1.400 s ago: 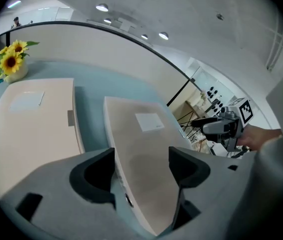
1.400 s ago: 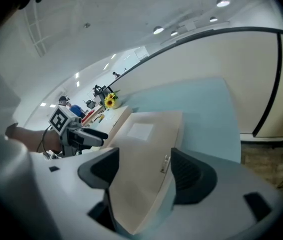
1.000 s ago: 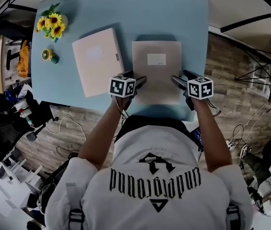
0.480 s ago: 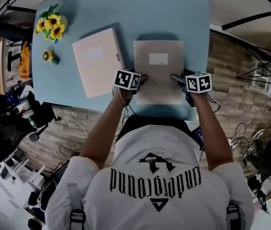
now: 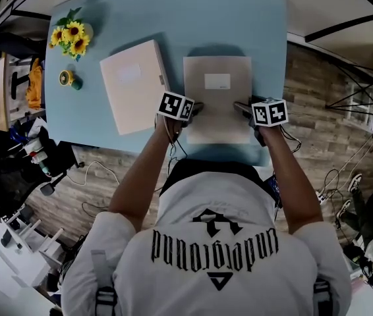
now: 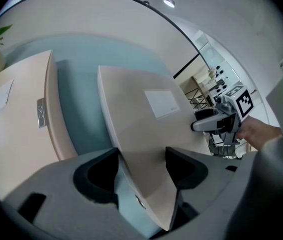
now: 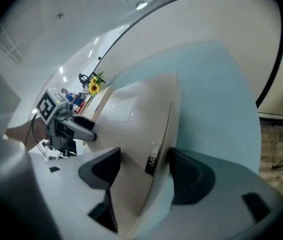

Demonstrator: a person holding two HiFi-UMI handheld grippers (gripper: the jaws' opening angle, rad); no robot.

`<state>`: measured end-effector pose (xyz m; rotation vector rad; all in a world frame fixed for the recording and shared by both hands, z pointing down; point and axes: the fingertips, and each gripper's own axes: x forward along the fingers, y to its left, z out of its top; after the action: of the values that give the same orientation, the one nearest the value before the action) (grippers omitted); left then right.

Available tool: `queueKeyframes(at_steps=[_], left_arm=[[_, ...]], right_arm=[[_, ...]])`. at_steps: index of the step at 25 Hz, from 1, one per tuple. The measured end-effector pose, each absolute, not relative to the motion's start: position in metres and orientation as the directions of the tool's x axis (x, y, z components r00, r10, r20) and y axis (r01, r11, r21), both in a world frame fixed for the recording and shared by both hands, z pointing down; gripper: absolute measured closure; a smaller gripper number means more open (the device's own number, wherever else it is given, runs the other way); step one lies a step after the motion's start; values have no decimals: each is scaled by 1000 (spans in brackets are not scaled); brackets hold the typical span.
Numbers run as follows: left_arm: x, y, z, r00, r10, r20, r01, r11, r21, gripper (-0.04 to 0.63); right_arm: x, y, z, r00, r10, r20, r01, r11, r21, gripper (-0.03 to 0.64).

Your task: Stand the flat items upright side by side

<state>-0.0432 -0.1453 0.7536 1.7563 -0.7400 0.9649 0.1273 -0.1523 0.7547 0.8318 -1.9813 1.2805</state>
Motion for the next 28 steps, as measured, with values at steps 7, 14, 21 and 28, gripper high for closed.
queueKeyframes(at_steps=[7, 14, 21, 28], left_arm=[[-36, -152, 741, 494, -125, 861, -827, -373, 420, 304], [-25, -182, 711, 486, -229, 843, -824, -442, 355, 304], [-15, -226, 669, 472, -389, 791, -832, -494, 254, 305], [-6, -276, 625, 452, -548, 704, -835, -538, 117, 306]], right_arm=[[134, -155, 738, -575, -233, 784, -805, 332, -492, 314], [145, -182, 705, -546, -347, 763, -822, 396, -409, 316], [155, -222, 659, -514, -489, 705, -836, 468, -285, 325], [165, -263, 626, -484, -609, 629, -856, 479, -195, 327]])
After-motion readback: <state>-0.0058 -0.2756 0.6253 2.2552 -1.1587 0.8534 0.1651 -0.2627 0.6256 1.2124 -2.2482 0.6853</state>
